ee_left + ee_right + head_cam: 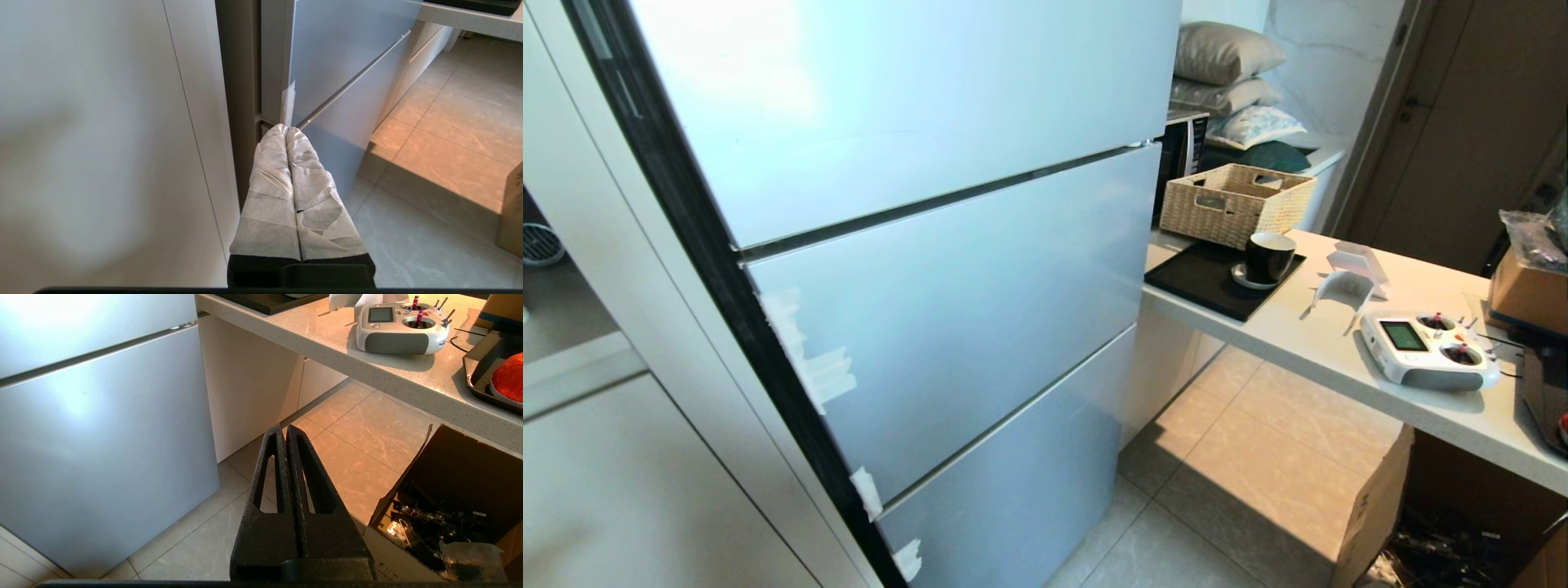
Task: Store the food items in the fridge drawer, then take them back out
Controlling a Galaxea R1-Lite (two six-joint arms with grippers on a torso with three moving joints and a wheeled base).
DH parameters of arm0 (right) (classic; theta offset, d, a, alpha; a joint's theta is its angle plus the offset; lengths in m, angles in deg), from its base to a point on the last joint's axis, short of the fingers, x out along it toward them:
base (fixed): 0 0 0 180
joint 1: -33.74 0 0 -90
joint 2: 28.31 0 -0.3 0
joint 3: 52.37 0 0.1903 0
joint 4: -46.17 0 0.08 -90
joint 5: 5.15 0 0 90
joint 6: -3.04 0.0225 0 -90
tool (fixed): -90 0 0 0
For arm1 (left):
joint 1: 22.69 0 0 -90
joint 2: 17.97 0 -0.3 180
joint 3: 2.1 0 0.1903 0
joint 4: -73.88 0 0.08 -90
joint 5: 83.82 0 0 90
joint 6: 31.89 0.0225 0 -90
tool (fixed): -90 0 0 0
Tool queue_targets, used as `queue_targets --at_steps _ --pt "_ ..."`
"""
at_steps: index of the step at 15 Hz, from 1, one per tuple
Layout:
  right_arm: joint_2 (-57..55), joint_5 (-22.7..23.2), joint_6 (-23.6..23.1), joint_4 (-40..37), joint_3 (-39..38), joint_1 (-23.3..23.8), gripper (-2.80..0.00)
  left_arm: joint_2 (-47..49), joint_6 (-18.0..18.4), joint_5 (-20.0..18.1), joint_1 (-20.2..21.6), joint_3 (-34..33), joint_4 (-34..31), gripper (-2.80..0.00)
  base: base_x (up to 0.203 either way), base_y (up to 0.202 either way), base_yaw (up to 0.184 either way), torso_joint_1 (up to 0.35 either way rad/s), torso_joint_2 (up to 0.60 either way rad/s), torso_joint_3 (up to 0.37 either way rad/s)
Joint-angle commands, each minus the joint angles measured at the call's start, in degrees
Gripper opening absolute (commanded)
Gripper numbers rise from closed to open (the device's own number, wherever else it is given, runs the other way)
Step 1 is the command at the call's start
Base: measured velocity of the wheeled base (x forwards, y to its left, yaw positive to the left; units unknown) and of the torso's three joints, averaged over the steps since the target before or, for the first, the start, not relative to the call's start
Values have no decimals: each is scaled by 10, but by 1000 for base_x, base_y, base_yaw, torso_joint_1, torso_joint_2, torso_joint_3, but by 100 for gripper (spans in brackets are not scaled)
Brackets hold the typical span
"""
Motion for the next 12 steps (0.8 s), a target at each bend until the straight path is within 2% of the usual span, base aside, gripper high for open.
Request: queue_targets --at_steps 1,3,7,9,12 --pt "0 0 1 0 0 0 -280 3 5 -1 0 27 18 -280 0 0 0 0 0 0" --pt "0 0 0 0 0 0 -280 39 -22 -7 -1 109 22 -280 0 0 0 0 0 0" --pt "-1 0 1 0 0 0 -280 273 -129 -14 -16 171 38 -280 0 0 0 0 0 0" --pt "0 0 1 0 0 0 -280 407 -180 -27 -20 185 98 -280 0 0 0 0 0 0" --pt "0 0 2 0 0 0 -280 594 -223 -43 -24 196 259 -280 0 0 0 0 0 0"
